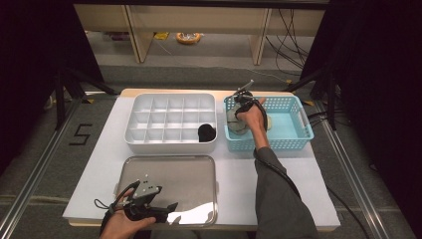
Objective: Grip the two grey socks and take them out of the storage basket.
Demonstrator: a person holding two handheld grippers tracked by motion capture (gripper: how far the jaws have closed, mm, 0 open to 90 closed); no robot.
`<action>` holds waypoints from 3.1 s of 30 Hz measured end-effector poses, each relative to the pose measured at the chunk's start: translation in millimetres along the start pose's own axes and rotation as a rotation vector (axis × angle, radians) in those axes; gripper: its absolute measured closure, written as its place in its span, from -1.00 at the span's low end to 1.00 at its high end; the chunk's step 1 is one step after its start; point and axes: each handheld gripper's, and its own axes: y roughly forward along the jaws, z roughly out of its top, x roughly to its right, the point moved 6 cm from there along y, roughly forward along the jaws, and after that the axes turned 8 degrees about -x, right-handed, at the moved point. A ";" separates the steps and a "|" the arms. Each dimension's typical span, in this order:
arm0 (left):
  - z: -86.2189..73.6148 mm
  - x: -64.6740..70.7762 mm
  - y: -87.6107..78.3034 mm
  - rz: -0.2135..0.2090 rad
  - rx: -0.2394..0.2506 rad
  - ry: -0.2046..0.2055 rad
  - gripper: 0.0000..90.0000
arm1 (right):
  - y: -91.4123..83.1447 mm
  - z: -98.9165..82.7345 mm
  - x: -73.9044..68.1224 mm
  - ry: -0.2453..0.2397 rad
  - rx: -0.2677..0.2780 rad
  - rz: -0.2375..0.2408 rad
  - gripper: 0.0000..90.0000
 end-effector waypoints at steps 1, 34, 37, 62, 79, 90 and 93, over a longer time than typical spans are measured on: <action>0.0 0.0 0.1 0.000 -0.001 0.001 -0.50 | 0.2 -0.3 -1.1 0.004 -0.008 0.006 0.53; 0.6 0.8 1.2 -0.002 0.007 -0.006 -0.50 | -99.9 -7.6 16.6 -0.012 0.202 0.057 0.95; 0.7 0.6 1.1 0.000 0.007 -0.008 -0.50 | -113.4 -12.5 18.6 -0.006 0.224 0.061 0.95; -0.2 0.3 2.9 0.007 -0.006 -0.006 -0.50 | -205.3 -106.2 5.5 -0.133 0.420 0.186 0.95; 0.5 1.6 3.5 0.008 -0.009 0.006 -0.50 | -181.1 -183.5 -55.0 -0.217 0.383 0.349 0.95; 0.8 1.5 2.7 0.008 -0.007 0.006 -0.50 | -144.2 -219.2 -94.1 -0.232 0.365 0.475 0.95; 0.8 1.5 2.8 0.009 -0.008 0.006 -0.50 | -130.9 -226.6 -94.3 -0.207 0.333 0.495 0.95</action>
